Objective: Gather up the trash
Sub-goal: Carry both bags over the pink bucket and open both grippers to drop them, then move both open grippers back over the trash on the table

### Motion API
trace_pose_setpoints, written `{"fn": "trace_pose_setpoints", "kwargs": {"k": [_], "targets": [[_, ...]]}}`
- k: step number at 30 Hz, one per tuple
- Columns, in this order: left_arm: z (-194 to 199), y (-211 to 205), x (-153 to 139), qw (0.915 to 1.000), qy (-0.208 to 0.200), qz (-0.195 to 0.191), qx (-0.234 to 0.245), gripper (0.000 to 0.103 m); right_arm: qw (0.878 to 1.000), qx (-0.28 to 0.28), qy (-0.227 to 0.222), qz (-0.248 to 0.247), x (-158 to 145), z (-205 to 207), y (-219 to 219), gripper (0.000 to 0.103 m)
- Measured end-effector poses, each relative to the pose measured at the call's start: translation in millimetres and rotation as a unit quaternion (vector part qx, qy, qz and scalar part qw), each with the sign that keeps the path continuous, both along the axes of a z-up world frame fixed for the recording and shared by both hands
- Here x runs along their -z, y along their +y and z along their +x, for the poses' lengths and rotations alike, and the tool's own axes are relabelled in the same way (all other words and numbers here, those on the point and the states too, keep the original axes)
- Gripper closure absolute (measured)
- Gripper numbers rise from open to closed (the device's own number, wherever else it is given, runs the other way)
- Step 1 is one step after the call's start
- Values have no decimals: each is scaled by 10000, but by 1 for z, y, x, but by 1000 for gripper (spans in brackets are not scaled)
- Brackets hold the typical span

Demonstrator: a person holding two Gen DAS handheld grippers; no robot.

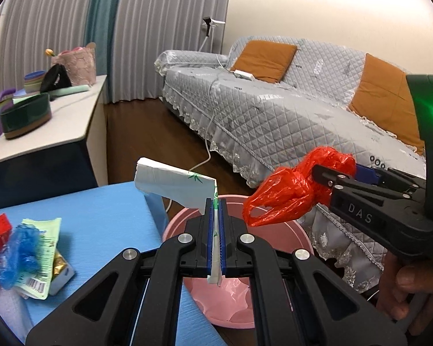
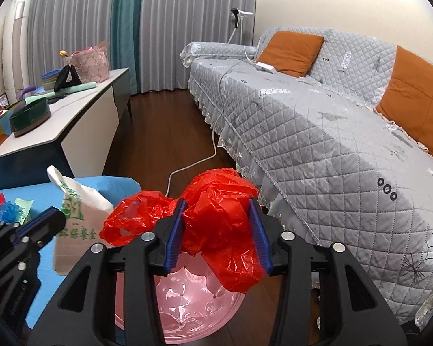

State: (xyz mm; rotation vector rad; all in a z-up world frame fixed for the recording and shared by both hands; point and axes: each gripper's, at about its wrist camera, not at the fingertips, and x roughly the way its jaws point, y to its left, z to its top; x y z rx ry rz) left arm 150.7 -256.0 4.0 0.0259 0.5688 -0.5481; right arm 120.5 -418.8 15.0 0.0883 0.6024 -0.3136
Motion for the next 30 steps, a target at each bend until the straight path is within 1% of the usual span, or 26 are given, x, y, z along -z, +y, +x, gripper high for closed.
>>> {"fn": "trace_pose_setpoints", "kwargs": {"k": [1, 3, 4, 5, 6, 13, 20, 23, 28, 30], "targets": [[2, -1, 1, 10000, 48, -18, 36, 99, 10000, -13, 14, 20, 1, 1, 0, 50], [6, -2, 2, 10000, 77, -28, 34, 99, 10000, -15, 15, 5, 1, 2, 2, 39], [7, -1, 2, 10000, 62, -55, 12, 97, 10000, -14, 14, -1, 1, 3, 3, 38], [10, -2, 2, 10000, 70, -69, 14, 95, 10000, -19, 12, 5, 0, 3, 3, 36], [11, -2, 2, 10000, 65, -66, -3, 88, 10000, -20, 10, 6, 0, 4, 4, 36], [10, 8, -2, 9999, 52, -84, -111, 87, 9999, 64, -92, -11, -4, 2, 4, 35], [-2, 23, -13, 9997, -18, -67, -215, 87, 9996, 120, -219, -89, -11, -1, 7, 35], [-10, 31, -21, 9996, -83, -60, -269, 87, 9991, 12, -400, -136, -18, -4, 17, 35], [-25, 57, -37, 9988, -210, -90, -433, 87, 9974, -133, -691, -178, -29, -13, 33, 36], [-32, 70, -42, 9982, -251, -83, -533, 87, 9965, -215, -806, -64, -33, -17, 39, 37]]}}
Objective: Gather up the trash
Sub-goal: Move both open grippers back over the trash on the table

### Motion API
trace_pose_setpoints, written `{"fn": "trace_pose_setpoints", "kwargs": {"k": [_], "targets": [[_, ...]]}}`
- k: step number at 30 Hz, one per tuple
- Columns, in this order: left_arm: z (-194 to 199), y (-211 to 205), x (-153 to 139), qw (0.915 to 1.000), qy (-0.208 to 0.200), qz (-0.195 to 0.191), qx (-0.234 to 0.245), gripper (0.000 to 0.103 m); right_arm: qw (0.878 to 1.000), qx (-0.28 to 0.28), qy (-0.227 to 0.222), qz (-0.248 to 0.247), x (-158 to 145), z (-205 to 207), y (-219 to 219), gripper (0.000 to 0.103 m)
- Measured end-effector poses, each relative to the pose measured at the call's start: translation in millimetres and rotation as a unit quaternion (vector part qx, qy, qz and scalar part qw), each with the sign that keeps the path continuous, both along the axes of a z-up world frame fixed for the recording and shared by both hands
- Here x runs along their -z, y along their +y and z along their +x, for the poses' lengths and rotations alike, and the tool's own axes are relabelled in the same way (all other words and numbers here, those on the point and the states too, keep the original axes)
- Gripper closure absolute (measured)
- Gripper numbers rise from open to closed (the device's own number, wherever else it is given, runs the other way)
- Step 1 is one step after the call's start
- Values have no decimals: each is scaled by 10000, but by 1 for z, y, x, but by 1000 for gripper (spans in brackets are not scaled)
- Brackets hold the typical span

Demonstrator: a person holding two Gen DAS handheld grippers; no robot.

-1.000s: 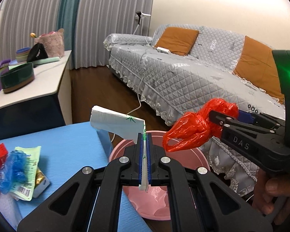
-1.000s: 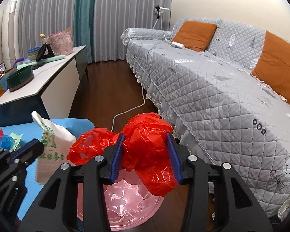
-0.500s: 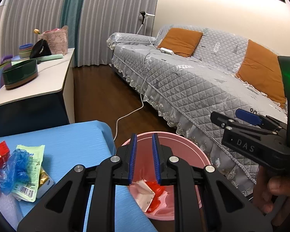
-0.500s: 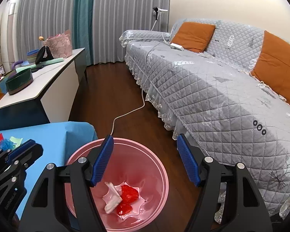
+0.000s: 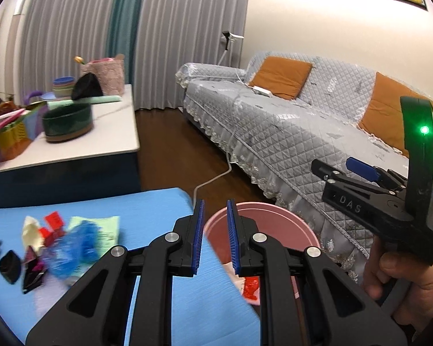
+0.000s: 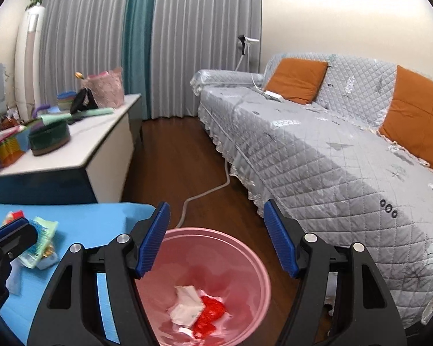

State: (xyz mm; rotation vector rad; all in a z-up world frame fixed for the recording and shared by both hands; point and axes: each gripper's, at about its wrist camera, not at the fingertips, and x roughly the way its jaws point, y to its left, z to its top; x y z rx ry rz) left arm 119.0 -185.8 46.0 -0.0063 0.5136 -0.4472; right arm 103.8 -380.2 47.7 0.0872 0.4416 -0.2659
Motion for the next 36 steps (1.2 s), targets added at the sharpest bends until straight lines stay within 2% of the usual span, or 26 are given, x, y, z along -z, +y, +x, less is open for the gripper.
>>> {"fn": "trace_pose_setpoints", "kwargs": {"k": [8, 16, 24, 28, 36], "targets": [[-22, 54, -12, 9992, -131, 83, -371, 87, 9989, -350, -172, 272, -13, -7, 28, 45], [-39, 123, -18, 9966, -172, 135, -798, 87, 9960, -775, -380, 244, -31, -16, 74, 50], [-33, 186, -23, 9917, -83, 223, -1266, 87, 9878, -1258, -259, 879, -29, -10, 107, 71], [-29, 215, -11, 9863, -9, 104, -1646, 87, 9833, -1478, -75, 1062, -15, -1, 131, 71], [-15, 253, 31, 9733, 328, 83, -2270, 87, 9769, -1980, 29, 799, 1, 9, 175, 71]]}}
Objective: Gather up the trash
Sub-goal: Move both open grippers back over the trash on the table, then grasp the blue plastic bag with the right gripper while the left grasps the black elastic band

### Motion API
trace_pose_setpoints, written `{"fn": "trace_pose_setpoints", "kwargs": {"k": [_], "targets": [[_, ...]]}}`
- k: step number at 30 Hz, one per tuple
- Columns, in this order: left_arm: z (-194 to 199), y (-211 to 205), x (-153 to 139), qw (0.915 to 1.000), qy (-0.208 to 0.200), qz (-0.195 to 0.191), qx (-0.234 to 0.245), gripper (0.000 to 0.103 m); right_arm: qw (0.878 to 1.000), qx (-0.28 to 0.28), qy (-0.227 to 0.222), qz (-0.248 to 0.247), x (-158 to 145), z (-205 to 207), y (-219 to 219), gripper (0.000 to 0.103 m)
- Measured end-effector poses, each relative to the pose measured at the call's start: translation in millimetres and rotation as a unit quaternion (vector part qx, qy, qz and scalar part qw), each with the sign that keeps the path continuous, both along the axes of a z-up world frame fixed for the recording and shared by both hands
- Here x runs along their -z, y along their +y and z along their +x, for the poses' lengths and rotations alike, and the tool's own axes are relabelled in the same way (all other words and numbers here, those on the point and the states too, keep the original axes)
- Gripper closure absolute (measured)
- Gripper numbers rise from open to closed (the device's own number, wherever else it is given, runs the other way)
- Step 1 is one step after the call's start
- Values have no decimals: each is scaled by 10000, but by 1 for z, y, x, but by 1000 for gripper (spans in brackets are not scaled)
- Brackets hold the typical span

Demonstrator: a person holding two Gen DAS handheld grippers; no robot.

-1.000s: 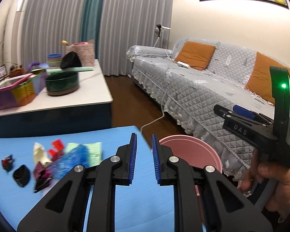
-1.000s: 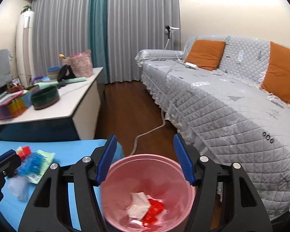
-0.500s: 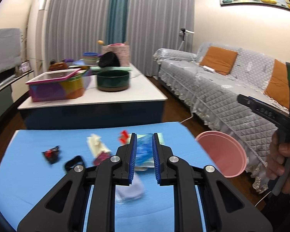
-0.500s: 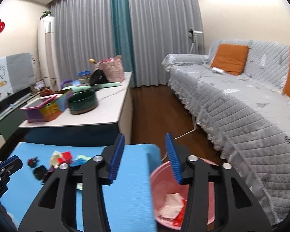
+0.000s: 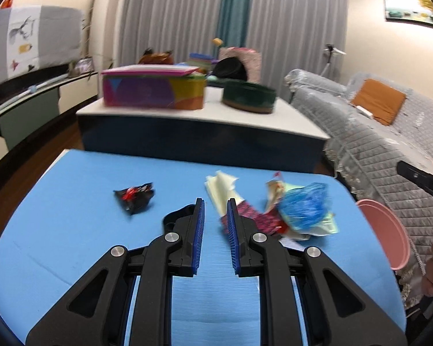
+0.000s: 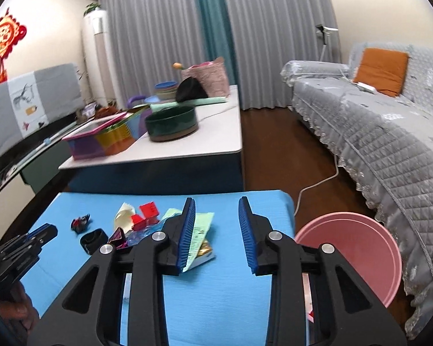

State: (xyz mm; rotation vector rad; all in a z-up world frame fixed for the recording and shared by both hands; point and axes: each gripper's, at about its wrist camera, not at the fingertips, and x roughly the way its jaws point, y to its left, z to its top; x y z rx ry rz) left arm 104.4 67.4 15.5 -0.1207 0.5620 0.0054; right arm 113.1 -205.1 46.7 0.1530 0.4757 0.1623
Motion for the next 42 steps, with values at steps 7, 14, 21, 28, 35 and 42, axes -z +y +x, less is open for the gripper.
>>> {"fn": "trace_pose_setpoints", "kwargs": {"k": [7, 14, 21, 28, 35, 42], "targets": [[14, 11, 23, 9996, 167, 80, -189, 87, 9995, -263, 184, -53, 17, 21, 21, 71], [31, 23, 42, 9982, 433, 45, -409, 66, 9975, -541, 449, -98, 33, 45, 43, 65], [45, 26, 55, 9967, 613, 44, -528, 37, 9945, -678, 800, 29, 50, 65, 53, 55], [55, 22, 61, 9956, 808, 63, -478, 32, 9919, -768, 1011, 41, 61, 74, 58, 54], [63, 21, 64, 9937, 1022, 69, -456, 31, 9897, -865, 1140, -50, 68, 77, 65, 54], [68, 21, 68, 9921, 1182, 94, -421, 31, 9893, -855, 1179, -82, 69, 78, 65, 72]]}}
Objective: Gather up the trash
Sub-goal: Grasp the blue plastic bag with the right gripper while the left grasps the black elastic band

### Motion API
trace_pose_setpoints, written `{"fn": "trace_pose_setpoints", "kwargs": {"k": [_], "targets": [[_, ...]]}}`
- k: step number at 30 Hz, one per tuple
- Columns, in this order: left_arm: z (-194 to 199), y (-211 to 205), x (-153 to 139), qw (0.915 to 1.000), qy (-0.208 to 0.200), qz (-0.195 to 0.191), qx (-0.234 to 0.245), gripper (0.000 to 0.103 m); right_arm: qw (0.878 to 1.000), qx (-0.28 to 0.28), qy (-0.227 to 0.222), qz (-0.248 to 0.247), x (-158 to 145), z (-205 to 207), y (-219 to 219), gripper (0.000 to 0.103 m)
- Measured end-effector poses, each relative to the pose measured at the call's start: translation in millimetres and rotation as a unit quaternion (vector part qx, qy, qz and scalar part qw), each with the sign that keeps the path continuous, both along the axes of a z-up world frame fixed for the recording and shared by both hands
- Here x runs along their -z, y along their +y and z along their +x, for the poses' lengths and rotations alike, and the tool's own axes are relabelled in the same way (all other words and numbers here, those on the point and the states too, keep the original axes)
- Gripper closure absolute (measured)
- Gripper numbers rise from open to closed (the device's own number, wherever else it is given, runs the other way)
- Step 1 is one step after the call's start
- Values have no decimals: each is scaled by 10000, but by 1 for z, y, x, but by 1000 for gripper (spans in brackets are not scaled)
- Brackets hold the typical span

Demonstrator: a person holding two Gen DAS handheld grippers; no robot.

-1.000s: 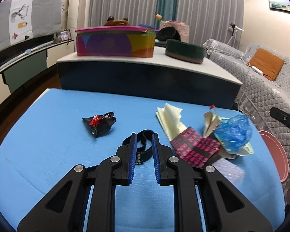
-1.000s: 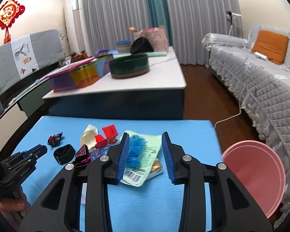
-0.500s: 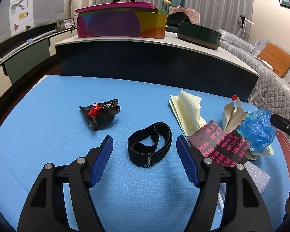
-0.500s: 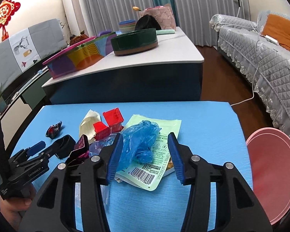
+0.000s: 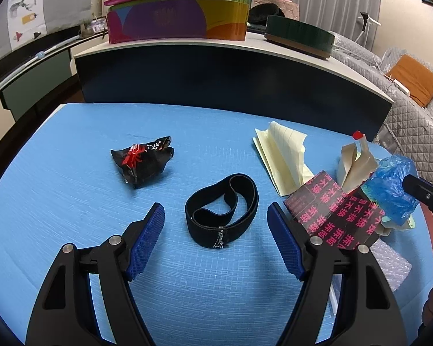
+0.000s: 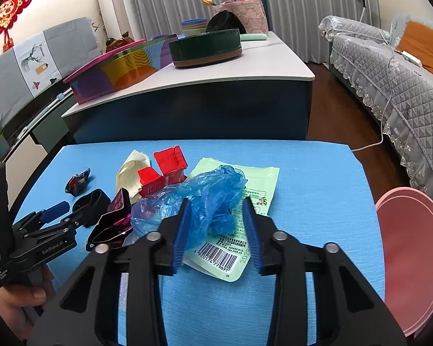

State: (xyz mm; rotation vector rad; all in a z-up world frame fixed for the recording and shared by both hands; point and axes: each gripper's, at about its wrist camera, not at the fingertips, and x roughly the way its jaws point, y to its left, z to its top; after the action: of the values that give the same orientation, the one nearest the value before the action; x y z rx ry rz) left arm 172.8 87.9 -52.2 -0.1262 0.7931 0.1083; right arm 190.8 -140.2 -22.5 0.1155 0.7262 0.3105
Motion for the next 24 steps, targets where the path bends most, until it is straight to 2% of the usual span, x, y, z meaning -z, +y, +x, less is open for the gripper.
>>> {"fn": "trace_pose_setpoints", "kwargs": {"k": [3, 8, 11, 12, 15, 18, 21, 24], "targets": [[1, -2, 1, 10000, 52, 26, 34, 32, 10000, -13, 6, -32, 0, -1, 0, 80], [5, -2, 4, 9998, 194, 46, 46, 39, 10000, -17, -13, -69, -1, -3, -2, 91], [6, -1, 6, 9996, 268, 19, 49, 49, 9999, -28, -42, -99, -2, -5, -2, 97], [6, -1, 7, 9996, 280, 18, 55, 56, 9999, -25, -60, -117, -3, -6, -2, 99], [5, -3, 6, 9996, 265, 35, 81, 73, 9998, -30, -127, -155, -5, -9, -2, 101], [3, -4, 5, 9997, 230, 31, 104, 82, 9995, -14, -230, -196, -10, -12, -4, 101], [2, -3, 4, 9998, 173, 20, 71, 88, 9992, 10, -324, -213, -15, -16, -6, 102], [0, -5, 0, 9999, 100, 54, 76, 89, 9989, 45, -405, -232, -20, -20, -10, 102]]}}
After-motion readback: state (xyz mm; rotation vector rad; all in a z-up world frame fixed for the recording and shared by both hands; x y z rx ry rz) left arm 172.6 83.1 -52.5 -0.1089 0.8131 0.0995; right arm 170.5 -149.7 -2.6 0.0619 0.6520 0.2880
